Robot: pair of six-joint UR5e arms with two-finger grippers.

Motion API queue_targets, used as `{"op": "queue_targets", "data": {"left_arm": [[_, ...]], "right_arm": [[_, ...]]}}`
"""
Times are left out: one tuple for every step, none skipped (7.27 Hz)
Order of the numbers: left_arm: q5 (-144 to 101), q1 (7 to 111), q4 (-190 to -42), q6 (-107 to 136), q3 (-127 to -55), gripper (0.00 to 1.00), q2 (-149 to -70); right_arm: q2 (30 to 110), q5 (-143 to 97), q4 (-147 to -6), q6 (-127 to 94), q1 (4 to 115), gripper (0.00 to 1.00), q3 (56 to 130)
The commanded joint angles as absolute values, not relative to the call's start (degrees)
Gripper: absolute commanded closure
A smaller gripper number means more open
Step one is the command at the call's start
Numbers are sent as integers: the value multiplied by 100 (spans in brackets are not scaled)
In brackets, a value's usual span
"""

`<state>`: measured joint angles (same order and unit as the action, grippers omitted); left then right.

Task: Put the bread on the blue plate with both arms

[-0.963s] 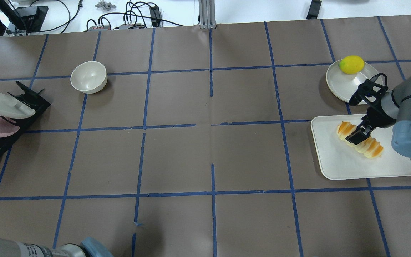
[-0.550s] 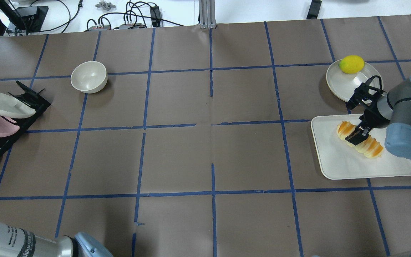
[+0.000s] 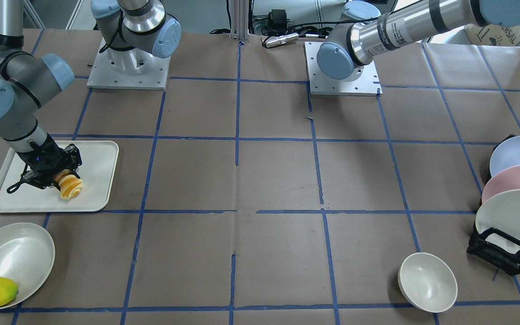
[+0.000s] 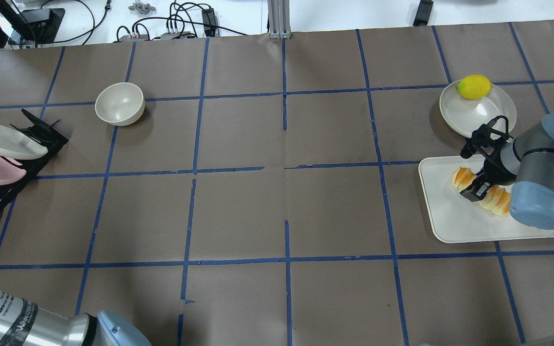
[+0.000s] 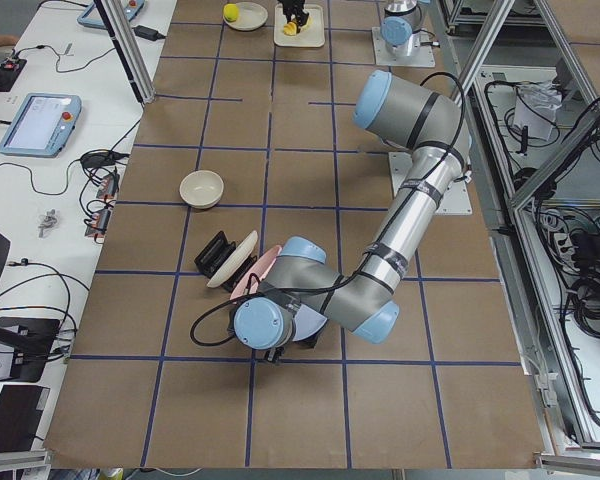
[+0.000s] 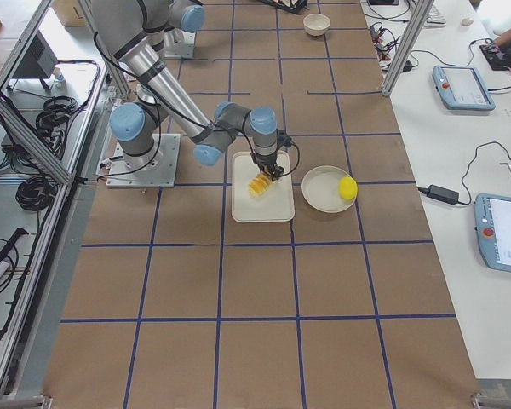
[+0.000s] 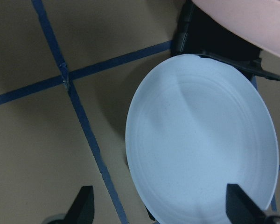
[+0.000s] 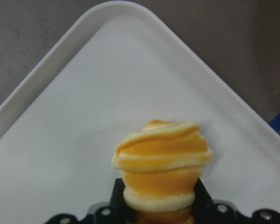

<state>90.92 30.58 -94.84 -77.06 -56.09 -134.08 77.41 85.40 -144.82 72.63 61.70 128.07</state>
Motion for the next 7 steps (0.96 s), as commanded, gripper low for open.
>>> {"op": "queue_targets", "data": {"left_arm": [[9053, 3085, -9422, -7699, -5407, 0, -13780], [9044, 3111, -9422, -7664, -5336, 1, -13903], [9044, 3129, -9422, -7647, -5326, 6, -13965], [9027, 3129, -9439, -7646, -5326, 26, -13992], [9026, 3129, -9457, -7646, -5344, 42, -13992], [9026, 3129, -9457, -7646, -5352, 52, -14036], [9026, 3129, -9457, -7646, -5326, 56, -14097]], "right_arm": [[8511, 8596, -13804, 6954, 6179, 96, 12684], [9143, 8596, -12642, 6769, 6205, 96, 12352], [9515, 8587, -11725, 6507, 6240, 95, 11966], [9606, 8596, -11037, 6199, 6353, 94, 11536], [9598, 8718, -10091, 5770, 6633, 93, 10922], [9589, 8823, -8898, 5035, 6914, 93, 10246], [9589, 8772, -8111, 4192, 7108, 93, 9682]]}}
